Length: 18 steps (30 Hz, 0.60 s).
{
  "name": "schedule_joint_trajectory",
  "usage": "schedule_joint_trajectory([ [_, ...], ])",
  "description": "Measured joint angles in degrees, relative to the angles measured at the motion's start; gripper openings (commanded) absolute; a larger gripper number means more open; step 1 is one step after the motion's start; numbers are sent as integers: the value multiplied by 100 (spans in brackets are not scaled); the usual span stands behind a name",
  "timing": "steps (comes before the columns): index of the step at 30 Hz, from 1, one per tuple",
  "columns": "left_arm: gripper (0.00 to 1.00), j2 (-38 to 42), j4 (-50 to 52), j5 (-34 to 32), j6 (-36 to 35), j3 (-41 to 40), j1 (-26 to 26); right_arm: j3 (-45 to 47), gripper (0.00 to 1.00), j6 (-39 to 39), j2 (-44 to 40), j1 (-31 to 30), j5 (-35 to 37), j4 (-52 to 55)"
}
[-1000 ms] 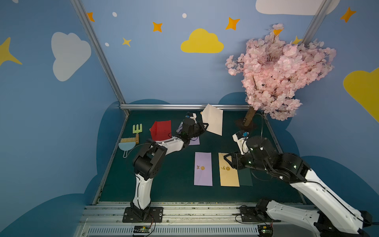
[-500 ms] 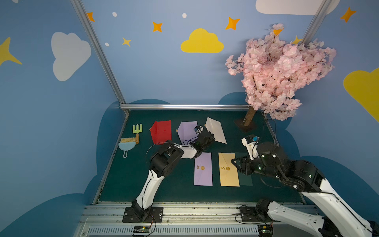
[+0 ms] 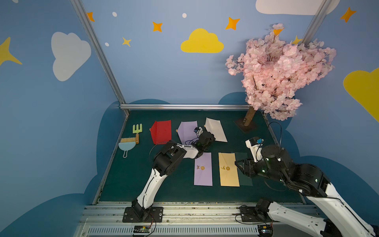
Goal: Open the envelope
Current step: Place the envelope at the center of the board.
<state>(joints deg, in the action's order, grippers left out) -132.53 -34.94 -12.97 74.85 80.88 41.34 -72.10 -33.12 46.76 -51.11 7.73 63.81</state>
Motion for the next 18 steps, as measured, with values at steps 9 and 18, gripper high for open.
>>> schedule_joint_trajectory([
  [9, 3, 0, 225, 144, -4, 0, -90, -2, 50, 42, 66, 2, 35, 37],
  [18, 3, 0, 361, 448, -26, 0, -153, -2, 50, 59, 155, 2, 44, 35],
])
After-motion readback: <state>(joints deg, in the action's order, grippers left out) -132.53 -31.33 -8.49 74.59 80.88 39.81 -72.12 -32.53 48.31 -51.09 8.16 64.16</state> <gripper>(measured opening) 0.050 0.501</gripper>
